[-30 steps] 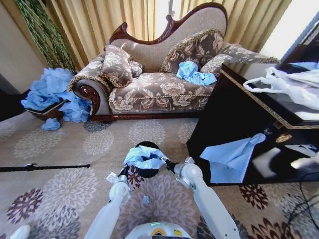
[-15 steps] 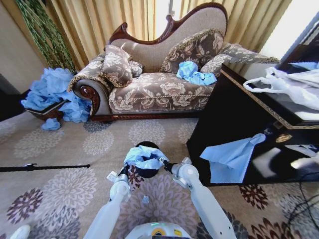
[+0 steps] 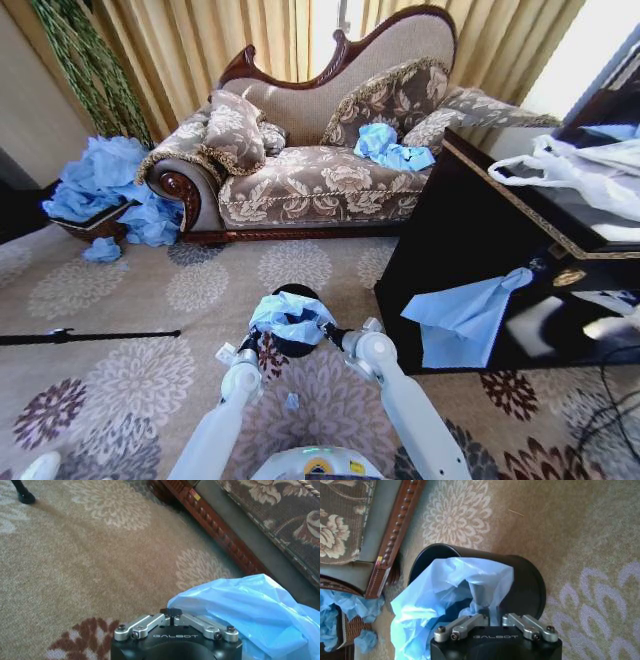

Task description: Place a garbage bag over the trash bin.

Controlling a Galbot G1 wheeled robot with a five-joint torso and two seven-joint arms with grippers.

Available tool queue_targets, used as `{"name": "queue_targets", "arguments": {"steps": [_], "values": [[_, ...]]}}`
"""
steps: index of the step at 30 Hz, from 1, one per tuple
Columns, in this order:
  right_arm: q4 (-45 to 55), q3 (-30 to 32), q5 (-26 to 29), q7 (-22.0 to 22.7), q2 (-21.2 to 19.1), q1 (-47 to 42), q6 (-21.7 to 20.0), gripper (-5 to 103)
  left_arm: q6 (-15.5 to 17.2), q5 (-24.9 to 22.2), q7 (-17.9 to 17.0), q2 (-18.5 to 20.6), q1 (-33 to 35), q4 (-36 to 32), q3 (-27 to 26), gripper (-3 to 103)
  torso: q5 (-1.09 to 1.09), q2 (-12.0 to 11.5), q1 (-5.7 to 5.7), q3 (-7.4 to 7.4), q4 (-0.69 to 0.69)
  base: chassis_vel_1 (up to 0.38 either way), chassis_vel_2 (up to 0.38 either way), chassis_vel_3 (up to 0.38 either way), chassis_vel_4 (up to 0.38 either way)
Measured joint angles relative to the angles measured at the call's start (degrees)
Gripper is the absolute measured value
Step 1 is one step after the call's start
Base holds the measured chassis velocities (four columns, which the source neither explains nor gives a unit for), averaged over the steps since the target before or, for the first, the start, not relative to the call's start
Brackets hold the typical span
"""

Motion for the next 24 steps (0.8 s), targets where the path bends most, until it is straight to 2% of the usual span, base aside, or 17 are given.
{"name": "queue_targets", "arguments": {"steps": [3,9,14,19,20,24], "values": [[1.25,-0.45,-0.75,-0.04,-0.44,-0.37,0.01,-2,-0.02,0.14,0.25,0.06,0.08,0.01,-0.01,0,0.00,0.00,0.00,0.00,0.00,0.000,0.000,0.000,0.000],[5.62,-1.82,-0.66,0.11,-2.36,-1.94,0.15,-2,-0.08,0.41,0.61,0.15,0.43,0.01,-0.03,0,-0.01,0.00,0.00,0.00,-0.01,0.000,0.000,0.000,0.000],[6.29,-2.33,-1.09,0.14,-1.98,-2.38,0.15,-2,-0.10,1.05,0.63,0.10,1.06,-0.71,0.04,0,0.00,0.00,0.00,0.00,0.00,0.000,0.000,0.000,0.000],[3.91,-4.01,-6.60,-2.47,-1.58,-3.10,-1.08,-1,-0.06,1.87,0.96,0.17,1.71,-0.95,0.14,0,0.00,0.00,0.00,0.00,0.01,0.000,0.000,0.000,0.000],[2.40,-4.74,-9.42,-4.09,-1.56,-3.41,-1.63,0,-0.04,2.09,1.29,0.20,1.74,-0.50,0.14,0,0.00,0.00,0.00,0.00,0.00,0.000,0.000,0.000,0.000],[-0.66,-5.13,-13.11,-6.37,-1.27,-3.63,-2.59,0,0.14,2.12,2.04,0.32,1.58,0.51,0.16,0,0.00,0.00,0.00,0.00,0.00,0.000,0.000,0.000,0.000]]}}
